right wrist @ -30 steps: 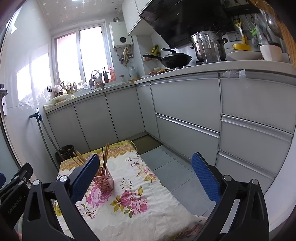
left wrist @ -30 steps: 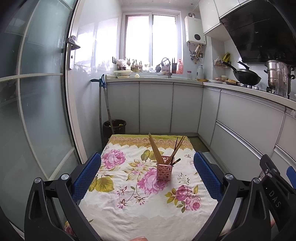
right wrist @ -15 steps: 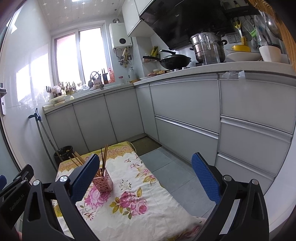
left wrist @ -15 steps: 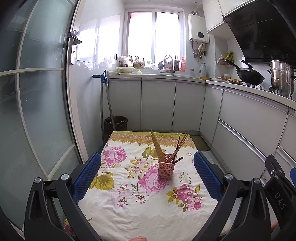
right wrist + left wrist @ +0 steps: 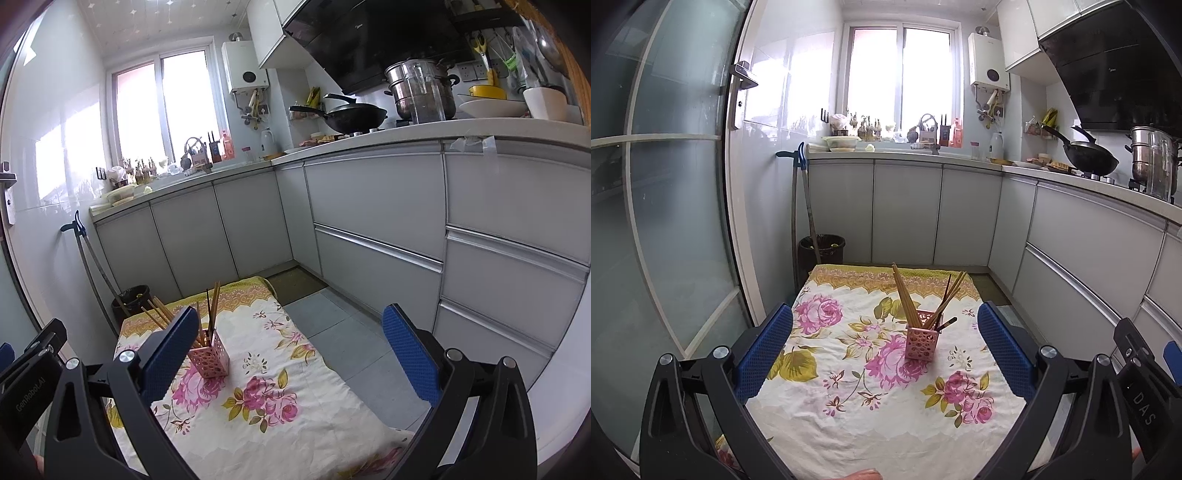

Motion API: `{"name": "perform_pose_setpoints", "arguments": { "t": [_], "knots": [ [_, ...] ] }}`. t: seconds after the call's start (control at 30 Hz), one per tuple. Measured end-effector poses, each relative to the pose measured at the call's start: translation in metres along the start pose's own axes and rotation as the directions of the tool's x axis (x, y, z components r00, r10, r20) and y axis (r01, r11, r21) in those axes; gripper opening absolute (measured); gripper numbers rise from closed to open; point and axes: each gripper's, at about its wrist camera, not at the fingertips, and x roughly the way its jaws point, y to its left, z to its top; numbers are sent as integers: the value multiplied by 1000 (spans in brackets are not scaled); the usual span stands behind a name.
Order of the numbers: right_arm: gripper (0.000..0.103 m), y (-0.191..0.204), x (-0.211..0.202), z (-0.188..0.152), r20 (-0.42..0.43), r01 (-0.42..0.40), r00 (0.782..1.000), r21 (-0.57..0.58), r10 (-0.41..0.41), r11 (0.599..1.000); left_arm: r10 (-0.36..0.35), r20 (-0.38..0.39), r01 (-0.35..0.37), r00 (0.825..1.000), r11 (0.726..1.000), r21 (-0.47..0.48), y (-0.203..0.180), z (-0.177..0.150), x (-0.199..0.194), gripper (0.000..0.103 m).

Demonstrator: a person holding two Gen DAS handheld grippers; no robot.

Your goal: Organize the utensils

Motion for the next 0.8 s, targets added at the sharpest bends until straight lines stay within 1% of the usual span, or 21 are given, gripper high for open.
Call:
{"name": "perform_pose_setpoints", "arguments": {
  "t": [0.1,0.33,0.43,0.63,0.73,0.8],
  "knots": [
    [97,0,0,0,0,-1,1000,1,1,1000,-23,8,23,1000,1000,-6,1,1,-2,96],
    [97,1,-1,-1,0,-3,1000,1,3,1000,-24,19,24,1000,1000,4,1,2,-4,96],
    [97,1,0,0,1,-3,1000,2,3,1000,-47,22,47,999,999,4,1,3,-5,96],
    [97,1,1,-1,-7,-8,1000,7,8,1000,-69,32,67,997,997,36,-4,2,-6,96],
    [97,0,1,-2,-10,-5,1000,12,6,1000,-55,40,53,998,996,65,-6,3,-6,96],
    [97,-3,0,-2,-9,-3,1000,15,3,1000,-11,20,9,1000,998,67,-8,2,-4,96]
  ]
}}
